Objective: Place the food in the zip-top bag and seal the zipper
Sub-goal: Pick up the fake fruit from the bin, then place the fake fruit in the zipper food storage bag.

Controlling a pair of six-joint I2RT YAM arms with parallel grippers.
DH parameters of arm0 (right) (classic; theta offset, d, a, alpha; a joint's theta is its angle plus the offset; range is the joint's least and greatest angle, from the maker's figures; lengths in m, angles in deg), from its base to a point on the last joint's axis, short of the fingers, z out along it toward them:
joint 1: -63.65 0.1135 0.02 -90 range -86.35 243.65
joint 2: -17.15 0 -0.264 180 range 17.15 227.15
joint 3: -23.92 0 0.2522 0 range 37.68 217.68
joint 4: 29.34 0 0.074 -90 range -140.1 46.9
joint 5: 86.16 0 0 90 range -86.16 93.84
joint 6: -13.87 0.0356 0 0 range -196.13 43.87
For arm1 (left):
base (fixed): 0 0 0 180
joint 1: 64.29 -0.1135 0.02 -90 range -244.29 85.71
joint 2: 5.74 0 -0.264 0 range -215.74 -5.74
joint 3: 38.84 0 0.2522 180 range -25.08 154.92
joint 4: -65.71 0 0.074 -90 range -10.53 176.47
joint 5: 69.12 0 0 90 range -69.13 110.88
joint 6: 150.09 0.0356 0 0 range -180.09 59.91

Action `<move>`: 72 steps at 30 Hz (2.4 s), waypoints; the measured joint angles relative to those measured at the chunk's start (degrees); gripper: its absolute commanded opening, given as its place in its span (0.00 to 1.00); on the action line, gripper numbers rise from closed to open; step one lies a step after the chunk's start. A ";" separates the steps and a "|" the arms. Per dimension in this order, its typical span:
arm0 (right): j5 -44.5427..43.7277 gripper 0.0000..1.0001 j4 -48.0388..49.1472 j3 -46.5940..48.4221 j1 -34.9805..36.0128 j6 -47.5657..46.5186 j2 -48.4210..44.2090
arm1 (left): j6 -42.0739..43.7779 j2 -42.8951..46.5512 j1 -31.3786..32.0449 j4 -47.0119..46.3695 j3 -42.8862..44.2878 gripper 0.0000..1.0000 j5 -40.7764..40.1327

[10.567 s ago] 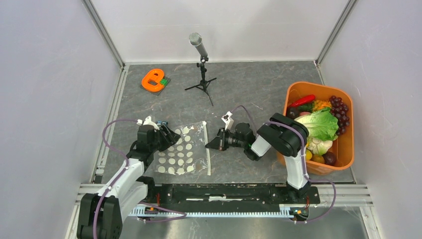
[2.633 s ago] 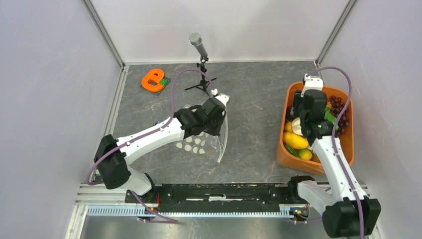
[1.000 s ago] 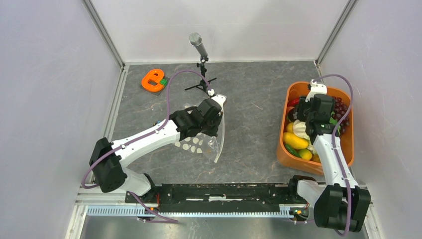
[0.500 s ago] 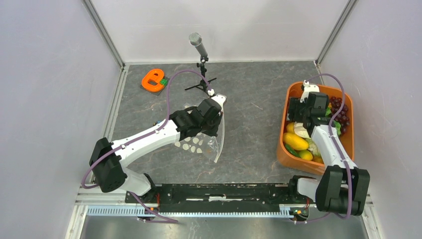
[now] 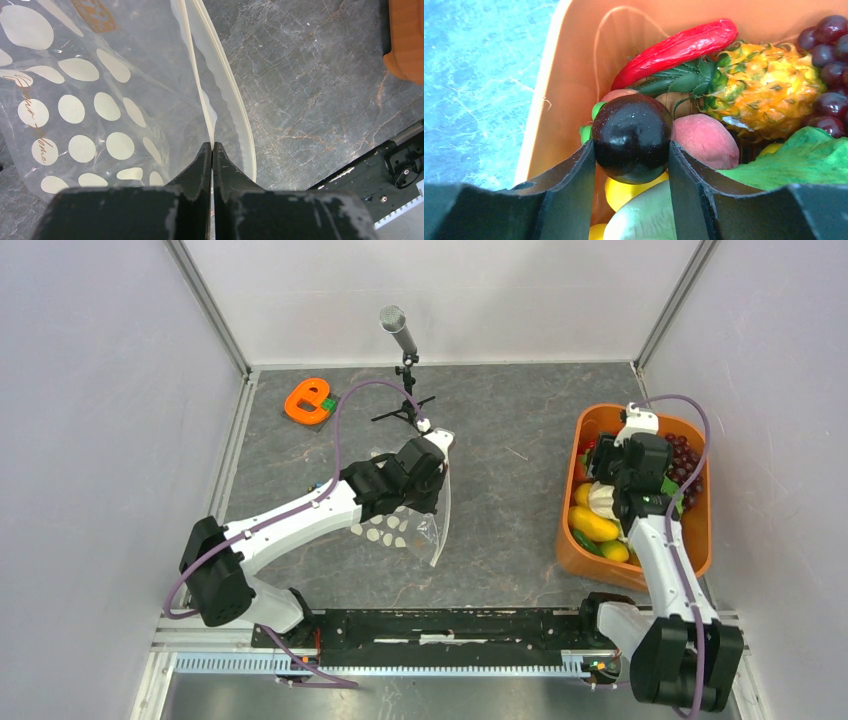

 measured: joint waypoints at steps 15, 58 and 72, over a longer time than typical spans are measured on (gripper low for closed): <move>10.36 0.42 2.47 -2.08 -0.31 9.09 -15.69 | 0.42 1.81 -0.13 -1.01 -0.17 0.02 -0.02; 36.02 0.35 25.83 -8.39 42.51 13.14 -1.86 | 0.35 3.54 -0.20 -2.86 -0.22 0.02 1.38; 20.04 0.37 24.98 -9.11 43.63 10.43 1.44 | 0.37 4.81 -0.50 -2.58 -0.22 0.02 5.27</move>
